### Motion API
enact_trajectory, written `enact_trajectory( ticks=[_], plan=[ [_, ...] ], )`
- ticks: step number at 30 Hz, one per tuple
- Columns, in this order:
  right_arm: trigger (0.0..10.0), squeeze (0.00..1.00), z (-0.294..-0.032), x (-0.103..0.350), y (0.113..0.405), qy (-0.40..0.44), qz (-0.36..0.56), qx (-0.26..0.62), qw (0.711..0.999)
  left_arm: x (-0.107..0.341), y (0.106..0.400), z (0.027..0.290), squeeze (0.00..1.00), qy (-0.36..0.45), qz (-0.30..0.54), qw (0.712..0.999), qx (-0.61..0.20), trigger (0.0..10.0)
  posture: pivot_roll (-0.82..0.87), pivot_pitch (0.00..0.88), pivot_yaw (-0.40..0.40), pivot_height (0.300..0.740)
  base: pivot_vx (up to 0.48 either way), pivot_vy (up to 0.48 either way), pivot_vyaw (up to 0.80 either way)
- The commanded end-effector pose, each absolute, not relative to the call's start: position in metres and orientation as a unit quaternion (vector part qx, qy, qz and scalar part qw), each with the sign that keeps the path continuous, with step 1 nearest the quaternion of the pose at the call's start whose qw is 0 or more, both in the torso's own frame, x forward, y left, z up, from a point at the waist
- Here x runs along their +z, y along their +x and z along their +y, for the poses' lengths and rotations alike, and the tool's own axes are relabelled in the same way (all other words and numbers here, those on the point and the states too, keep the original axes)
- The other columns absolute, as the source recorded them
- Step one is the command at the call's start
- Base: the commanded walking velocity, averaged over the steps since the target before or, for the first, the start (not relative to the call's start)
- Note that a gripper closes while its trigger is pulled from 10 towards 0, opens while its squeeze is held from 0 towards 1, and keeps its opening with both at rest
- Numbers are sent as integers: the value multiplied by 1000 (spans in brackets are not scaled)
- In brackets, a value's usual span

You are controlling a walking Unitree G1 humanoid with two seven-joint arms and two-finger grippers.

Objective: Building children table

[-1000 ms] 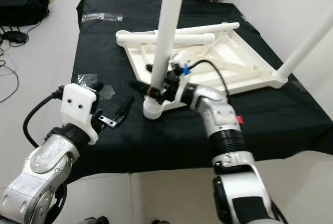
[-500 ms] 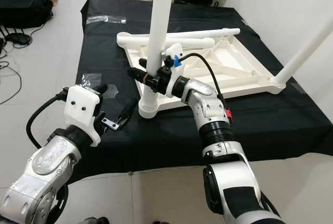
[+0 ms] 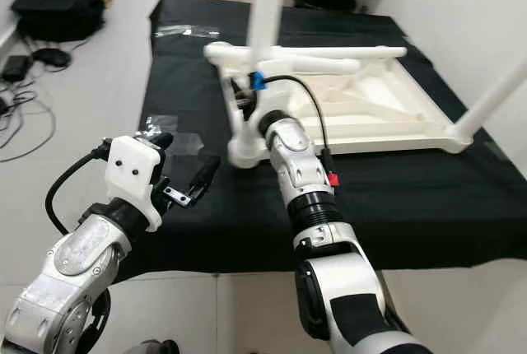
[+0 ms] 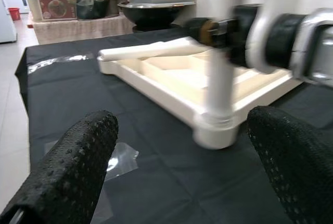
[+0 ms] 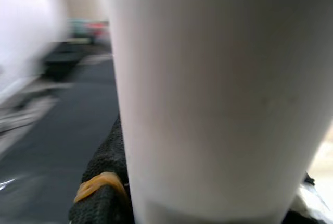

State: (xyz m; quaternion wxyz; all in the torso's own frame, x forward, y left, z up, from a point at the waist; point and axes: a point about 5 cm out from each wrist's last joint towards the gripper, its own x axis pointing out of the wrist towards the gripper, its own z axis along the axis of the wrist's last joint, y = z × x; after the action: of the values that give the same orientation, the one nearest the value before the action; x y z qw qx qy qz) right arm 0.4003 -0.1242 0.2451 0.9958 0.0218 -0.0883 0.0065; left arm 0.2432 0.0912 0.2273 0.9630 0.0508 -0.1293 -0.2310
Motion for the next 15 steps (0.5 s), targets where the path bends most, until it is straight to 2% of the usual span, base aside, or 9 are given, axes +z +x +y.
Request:
enact_trajectory(
  ticks=[1, 5, 6, 8, 9, 10, 15],
  plan=[
    [0, 0, -131, 245, 395, 13, -77, -63, 995, 227, 243, 86, 0, 49, -131, 961, -240, 10000, 71, 128, -129, 740, 0, 0, 0],
    [0, 0, -118, 245, 393, 43, -72, -43, 996, 227, 243, 86, 0, 49, -131, 961, -241, 10000, 74, 135, -131, 740, 0, 0, 0],
    [10000, 0, -106, 248, 394, 52, -81, -6, 995, 226, 242, 86, 0, 48, -130, 961, -240, 10000, 75, 137, -133, 740, 0, 0, 0],
    [10000, 0, -90, 252, 396, 69, -85, 51, 993, 226, 242, 87, 0, 49, -129, 961, -240, 10000, 73, 139, -132, 740, 0, 0, 0],
    [10000, 0, -90, 252, 396, 69, -85, 51, 993, 226, 242, 87, 0, 49, -129, 961, -240, 10000, 73, 139, -132, 740, 0, 0, 0],
    [10000, 1000, -85, 253, 396, 67, -86, 70, 992, 225, 242, 87, 0, 50, -128, 961, -239, 10000, 73, 141, -135, 740, 0, 0, 0],
    [10000, 1000, -79, 249, 399, 57, -75, 112, 989, 225, 243, 87, 0, 49, -129, 962, -237, 10000, 69, 141, -133, 740, 0, 0, 0]
  ],
)
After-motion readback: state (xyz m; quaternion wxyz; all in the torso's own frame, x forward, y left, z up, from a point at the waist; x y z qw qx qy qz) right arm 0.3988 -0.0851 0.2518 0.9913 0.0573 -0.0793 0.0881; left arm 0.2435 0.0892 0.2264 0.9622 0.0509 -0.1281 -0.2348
